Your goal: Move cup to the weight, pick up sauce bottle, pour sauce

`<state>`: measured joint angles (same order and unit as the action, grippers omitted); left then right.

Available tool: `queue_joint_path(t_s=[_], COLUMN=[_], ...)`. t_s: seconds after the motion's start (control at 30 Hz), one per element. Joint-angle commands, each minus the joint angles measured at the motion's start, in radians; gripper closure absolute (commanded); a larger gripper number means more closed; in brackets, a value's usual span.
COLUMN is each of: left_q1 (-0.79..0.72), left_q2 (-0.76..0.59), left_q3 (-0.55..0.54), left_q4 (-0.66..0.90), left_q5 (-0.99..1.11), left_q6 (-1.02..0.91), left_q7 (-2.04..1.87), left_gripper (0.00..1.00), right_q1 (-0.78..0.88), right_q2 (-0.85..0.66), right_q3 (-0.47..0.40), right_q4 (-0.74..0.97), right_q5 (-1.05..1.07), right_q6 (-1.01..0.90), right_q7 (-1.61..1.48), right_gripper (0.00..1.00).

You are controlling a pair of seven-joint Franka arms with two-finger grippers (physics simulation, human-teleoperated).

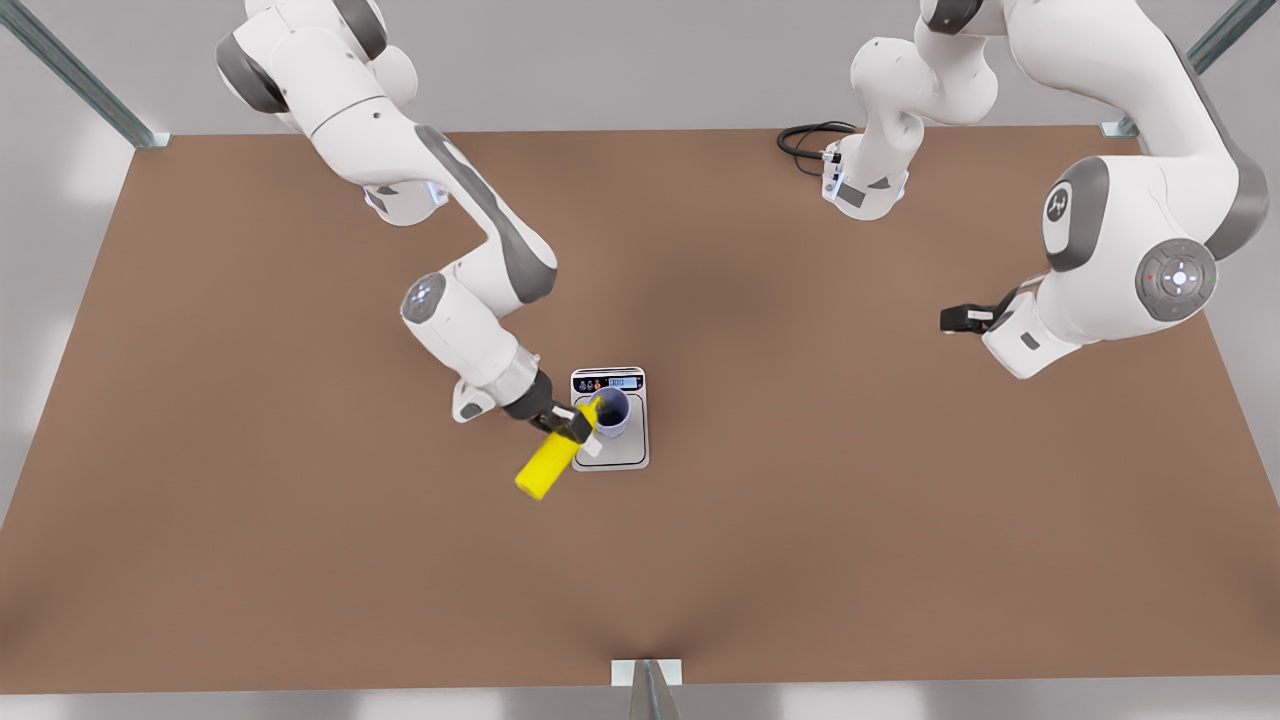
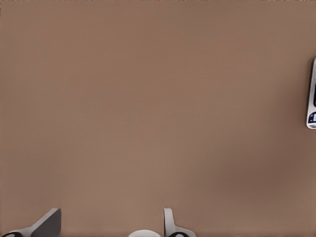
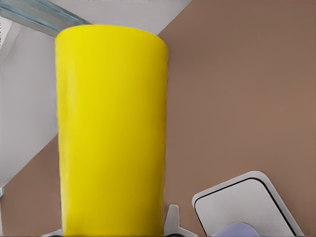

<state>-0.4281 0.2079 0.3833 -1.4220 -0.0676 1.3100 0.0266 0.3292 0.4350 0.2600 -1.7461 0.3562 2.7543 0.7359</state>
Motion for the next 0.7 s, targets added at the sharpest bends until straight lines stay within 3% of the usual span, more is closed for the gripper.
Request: queue_joint_path(t_s=[0.0,0.5,0.67], left_q1=[0.0,0.0,0.0], left_q2=[0.001,0.001,0.002], left_q3=[0.0,0.0,0.0], left_q4=[0.0,0.0,0.0], left_q5=[0.0,0.0,0.0], left_q6=[0.0,-0.002,0.0], left_q7=[0.001,0.001,0.001], left_gripper=[0.0,0.0,0.0], right_q1=[-0.001,0.065,0.093], right_q2=[0.007,0.136,0.099], right_q3=[0.002,-0.061,-0.061], right_q4=[0.0,-0.001,-0.036], right_q5=[0.015,-0.171,-0.172], right_q6=[0.018,0.197,0.189], right_q7=[-0.013,-0.015,-0.015], right_gripper=[0.7,0.7,0.7])
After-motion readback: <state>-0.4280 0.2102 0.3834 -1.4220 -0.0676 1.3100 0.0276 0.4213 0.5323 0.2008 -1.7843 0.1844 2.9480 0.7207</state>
